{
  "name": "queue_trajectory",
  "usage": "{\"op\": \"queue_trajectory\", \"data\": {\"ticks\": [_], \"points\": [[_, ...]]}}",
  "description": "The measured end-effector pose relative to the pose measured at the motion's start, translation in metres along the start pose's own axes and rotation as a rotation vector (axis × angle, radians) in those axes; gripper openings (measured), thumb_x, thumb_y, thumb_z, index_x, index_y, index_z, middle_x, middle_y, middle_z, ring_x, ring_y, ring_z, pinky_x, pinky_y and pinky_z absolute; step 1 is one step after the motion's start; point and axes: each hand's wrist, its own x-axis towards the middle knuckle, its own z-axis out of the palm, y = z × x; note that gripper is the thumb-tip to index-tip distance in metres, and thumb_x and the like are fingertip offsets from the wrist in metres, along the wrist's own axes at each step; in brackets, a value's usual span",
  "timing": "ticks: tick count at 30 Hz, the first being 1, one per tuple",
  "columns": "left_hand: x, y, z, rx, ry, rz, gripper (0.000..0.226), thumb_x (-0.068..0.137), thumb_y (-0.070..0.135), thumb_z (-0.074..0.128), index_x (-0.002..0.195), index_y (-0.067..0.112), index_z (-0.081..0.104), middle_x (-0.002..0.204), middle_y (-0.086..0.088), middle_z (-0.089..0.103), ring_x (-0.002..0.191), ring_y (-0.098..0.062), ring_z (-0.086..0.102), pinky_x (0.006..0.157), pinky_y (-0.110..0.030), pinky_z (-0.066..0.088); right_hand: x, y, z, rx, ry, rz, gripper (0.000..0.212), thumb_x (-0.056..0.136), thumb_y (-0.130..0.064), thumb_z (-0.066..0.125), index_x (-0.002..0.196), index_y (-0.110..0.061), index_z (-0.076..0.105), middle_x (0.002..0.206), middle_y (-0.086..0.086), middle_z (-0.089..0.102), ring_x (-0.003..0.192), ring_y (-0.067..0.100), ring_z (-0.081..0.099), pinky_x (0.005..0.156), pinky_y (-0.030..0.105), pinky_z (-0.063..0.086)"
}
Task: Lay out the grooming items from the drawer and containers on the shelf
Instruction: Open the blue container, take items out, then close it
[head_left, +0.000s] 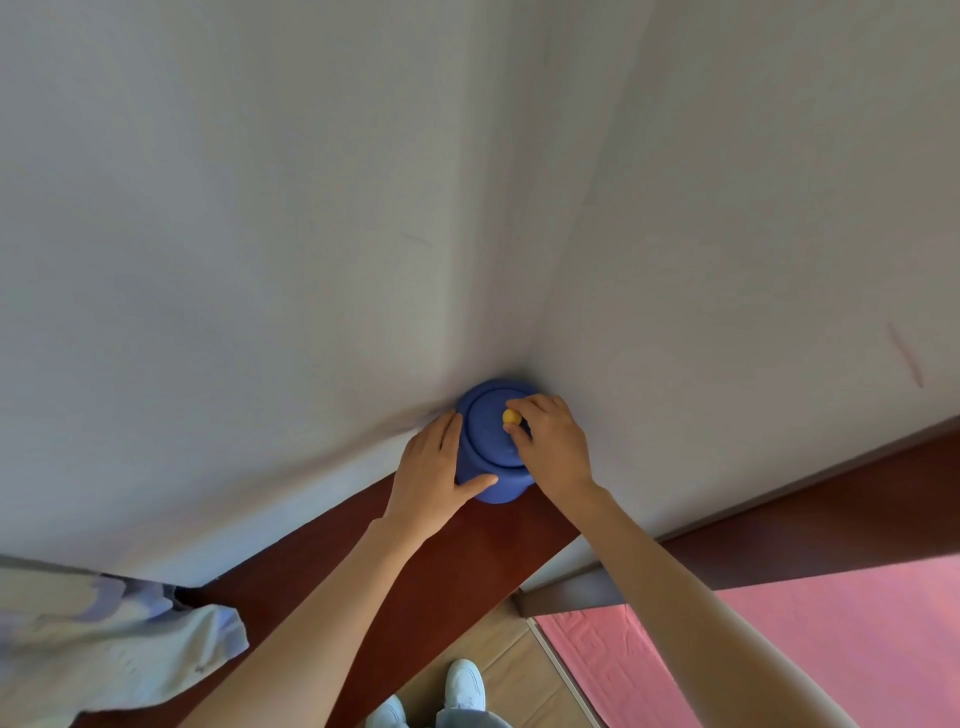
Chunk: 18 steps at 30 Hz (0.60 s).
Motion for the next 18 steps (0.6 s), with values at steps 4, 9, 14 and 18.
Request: {"op": "queue_trajectory", "data": {"ticks": [4,9,14,18], "points": [[0.0,0.0,0.0,-0.007,-0.006,-0.009,0.096,0.077,0.075,0.038,0.14,0.003,0.041,0.141,-0.015,0.048,0.128,-0.027,0.048,0.103,-0.037,0.041,-0.001,0.0,-0.001,0.016,-0.001,0.003,0.024,0.092,-0.019,0.057,0.113,-0.01,0.065,0.11,0.004,0.063,0.107,0.023,0.051,0.076,0.037,0.05],[0.0,0.001,-0.001,0.0,0.005,0.001,0.095,0.077,0.074,0.038,0.139,0.002,0.042,0.14,-0.015,0.049,0.127,-0.028,0.049,0.102,-0.037,0.041,0.007,0.0,-0.004,-0.049,-0.052,0.009,0.021,0.092,-0.02,0.055,0.106,-0.01,0.067,0.109,0.003,0.063,0.107,0.021,0.049,0.074,0.035,0.048],[-0.001,0.001,0.0,0.013,-0.005,-0.001,0.096,0.077,0.074,0.036,0.14,0.002,0.041,0.142,-0.016,0.047,0.128,-0.029,0.048,0.102,-0.039,0.041,0.009,-0.002,-0.003,-0.057,-0.065,0.03,0.022,0.092,-0.019,0.054,0.109,-0.011,0.066,0.113,0.003,0.062,0.109,0.021,0.049,0.077,0.033,0.047],[-0.001,0.003,-0.001,0.025,0.0,-0.003,0.096,0.077,0.074,0.035,0.14,0.001,0.04,0.142,-0.017,0.046,0.129,-0.029,0.047,0.102,-0.04,0.041,0.006,-0.003,-0.001,-0.048,-0.071,0.043,0.026,0.095,-0.019,0.051,0.116,-0.011,0.062,0.118,0.004,0.059,0.112,0.022,0.047,0.082,0.034,0.047]]}}
